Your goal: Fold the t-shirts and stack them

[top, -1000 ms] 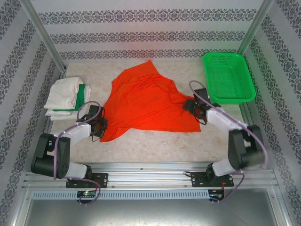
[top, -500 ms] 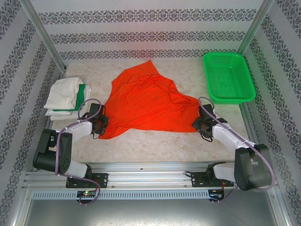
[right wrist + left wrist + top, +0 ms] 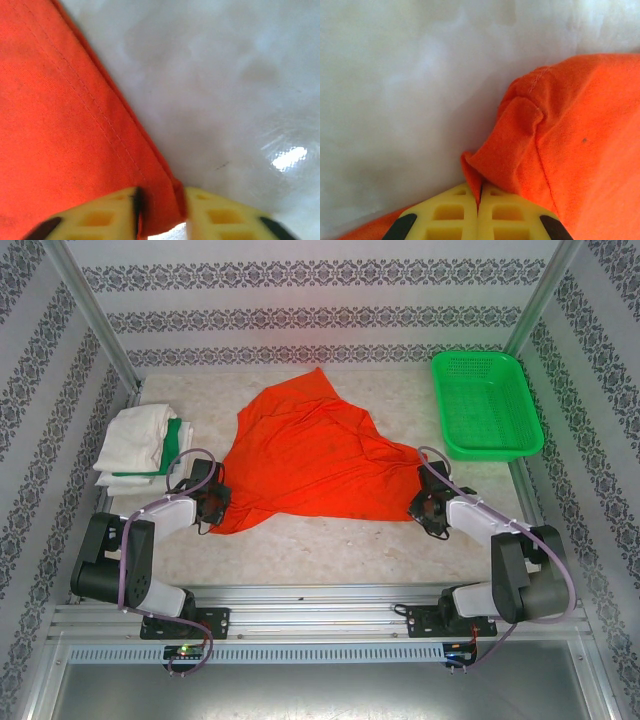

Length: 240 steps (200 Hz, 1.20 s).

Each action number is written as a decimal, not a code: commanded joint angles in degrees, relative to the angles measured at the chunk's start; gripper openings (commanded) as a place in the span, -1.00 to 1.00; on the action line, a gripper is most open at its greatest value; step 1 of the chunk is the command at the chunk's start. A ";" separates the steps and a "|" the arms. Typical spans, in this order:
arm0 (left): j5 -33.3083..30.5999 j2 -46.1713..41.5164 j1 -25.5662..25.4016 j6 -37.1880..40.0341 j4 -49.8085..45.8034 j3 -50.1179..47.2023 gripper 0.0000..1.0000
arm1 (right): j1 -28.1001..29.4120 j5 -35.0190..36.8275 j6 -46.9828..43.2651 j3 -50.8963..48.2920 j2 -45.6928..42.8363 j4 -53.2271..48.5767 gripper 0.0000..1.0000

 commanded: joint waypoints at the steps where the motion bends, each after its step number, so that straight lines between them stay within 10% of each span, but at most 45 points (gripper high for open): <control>1: 0.22 1.59 -0.80 1.22 -1.95 -2.33 -1.00 | -0.28 -0.48 -0.26 1.69 1.13 0.36 -0.76; 14: 0.26 1.10 -0.80 1.62 -1.11 -2.74 -1.00 | -0.64 0.07 -0.70 1.37 0.67 0.75 -1.00; 131: -15.46 -29.24 -0.80 11.36 -24.32 12.35 -1.00 | -0.53 3.78 -15.07 10.83 -40.27 -3.11 -1.00; 240: -16.11 -25.88 -0.75 20.80 -23.94 29.97 -1.00 | -0.44 1.63 -25.88 26.51 -33.34 -0.26 -1.00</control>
